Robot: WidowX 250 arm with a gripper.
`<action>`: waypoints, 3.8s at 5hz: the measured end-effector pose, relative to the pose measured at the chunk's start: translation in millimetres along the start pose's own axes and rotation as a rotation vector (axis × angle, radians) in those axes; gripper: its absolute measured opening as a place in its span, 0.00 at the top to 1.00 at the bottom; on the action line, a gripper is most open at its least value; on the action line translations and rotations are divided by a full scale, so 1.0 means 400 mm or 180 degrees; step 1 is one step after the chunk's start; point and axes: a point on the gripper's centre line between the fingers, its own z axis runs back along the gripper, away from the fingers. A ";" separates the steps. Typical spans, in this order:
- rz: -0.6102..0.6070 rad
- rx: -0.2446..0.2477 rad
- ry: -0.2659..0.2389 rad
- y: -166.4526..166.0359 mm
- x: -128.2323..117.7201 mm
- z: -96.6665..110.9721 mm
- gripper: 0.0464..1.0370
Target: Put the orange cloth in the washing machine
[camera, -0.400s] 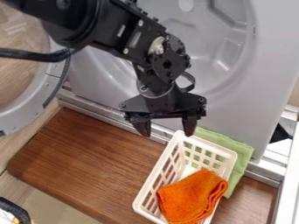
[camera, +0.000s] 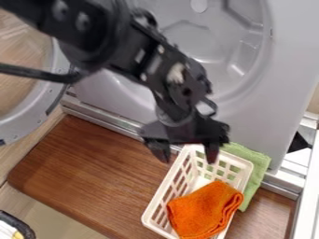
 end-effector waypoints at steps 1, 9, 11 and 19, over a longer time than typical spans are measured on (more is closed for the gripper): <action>-0.0108 -0.0144 0.0091 -0.041 -0.037 -0.034 0.04; -0.0094 -0.0051 0.0108 -0.046 -0.089 -0.097 0.99; 0.0333 0.0241 -0.0562 0.059 0.015 0.053 0.99; 0.0569 -0.0270 -0.1224 0.003 0.408 0.000 0.99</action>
